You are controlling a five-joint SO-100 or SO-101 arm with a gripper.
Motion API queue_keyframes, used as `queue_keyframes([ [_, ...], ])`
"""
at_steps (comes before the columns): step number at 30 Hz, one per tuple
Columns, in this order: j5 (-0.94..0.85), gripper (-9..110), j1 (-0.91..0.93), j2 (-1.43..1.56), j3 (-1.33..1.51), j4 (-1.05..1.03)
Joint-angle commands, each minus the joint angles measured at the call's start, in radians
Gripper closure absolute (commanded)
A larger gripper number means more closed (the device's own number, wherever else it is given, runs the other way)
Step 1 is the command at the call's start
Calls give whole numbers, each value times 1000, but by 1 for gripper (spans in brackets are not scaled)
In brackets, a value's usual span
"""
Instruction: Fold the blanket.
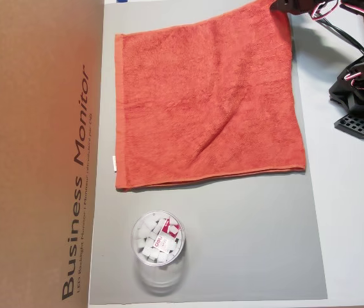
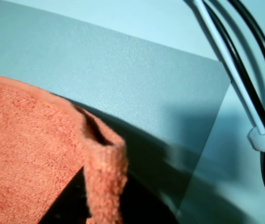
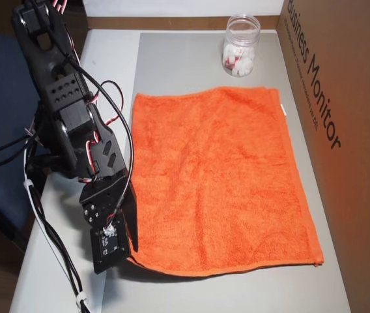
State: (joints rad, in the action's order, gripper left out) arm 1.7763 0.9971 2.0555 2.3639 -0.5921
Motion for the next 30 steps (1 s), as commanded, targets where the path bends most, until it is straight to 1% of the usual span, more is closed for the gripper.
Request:
queue_keyframes([
  [1,6,102,-14,71,-8,0],
  [16,23,102,-181,218,-26,17],
  [30,25,102,-322,216,-195,11],
])
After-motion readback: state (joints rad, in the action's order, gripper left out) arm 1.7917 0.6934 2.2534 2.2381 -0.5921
